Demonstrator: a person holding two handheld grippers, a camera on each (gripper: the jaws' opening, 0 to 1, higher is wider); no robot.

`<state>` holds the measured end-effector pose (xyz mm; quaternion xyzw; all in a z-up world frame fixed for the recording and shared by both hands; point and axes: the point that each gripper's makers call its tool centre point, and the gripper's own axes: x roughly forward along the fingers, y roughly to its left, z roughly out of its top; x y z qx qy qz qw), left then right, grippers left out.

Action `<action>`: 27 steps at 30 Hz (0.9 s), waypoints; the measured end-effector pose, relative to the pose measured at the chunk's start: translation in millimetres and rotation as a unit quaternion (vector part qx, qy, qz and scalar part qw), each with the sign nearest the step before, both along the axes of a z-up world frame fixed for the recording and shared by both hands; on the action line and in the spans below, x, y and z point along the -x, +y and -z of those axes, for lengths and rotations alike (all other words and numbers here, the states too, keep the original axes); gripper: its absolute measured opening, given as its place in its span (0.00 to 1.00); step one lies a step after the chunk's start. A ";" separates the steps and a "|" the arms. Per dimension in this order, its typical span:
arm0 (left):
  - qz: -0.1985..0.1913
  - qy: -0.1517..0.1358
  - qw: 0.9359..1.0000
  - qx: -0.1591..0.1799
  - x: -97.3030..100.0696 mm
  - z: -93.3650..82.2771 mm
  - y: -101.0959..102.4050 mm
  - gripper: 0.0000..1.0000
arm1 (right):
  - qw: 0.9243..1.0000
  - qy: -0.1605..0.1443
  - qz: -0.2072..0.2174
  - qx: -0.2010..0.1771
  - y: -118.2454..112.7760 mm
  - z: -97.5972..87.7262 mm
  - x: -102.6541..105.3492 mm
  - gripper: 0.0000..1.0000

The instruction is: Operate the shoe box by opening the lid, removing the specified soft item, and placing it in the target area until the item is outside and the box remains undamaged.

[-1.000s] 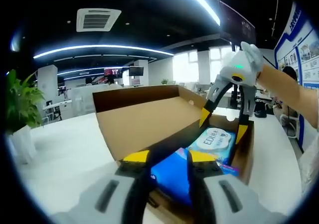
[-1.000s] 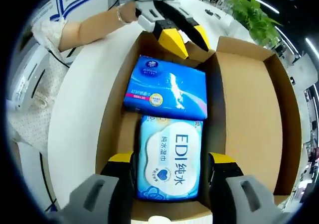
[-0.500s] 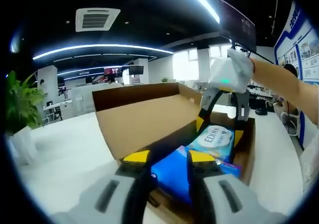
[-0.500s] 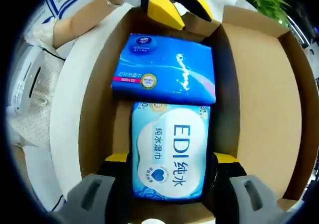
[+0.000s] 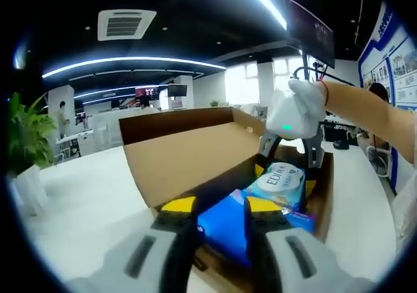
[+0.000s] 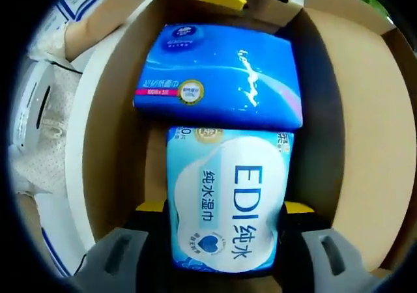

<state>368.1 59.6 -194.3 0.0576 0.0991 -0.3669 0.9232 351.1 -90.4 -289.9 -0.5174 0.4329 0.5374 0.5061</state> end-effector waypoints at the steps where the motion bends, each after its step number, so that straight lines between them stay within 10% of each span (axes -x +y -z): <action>1: 0.000 0.000 1.000 0.000 0.0 0.0 0.0 0.29 | 1.000 0.001 0.000 0.001 0.1 0.4 -0.2 0.68; 27: 0.027 0.005 1.000 0.005 9.1 6.7 -19.2 0.28 | 0.999 0.003 0.012 0.033 -0.5 11.0 1.8 0.71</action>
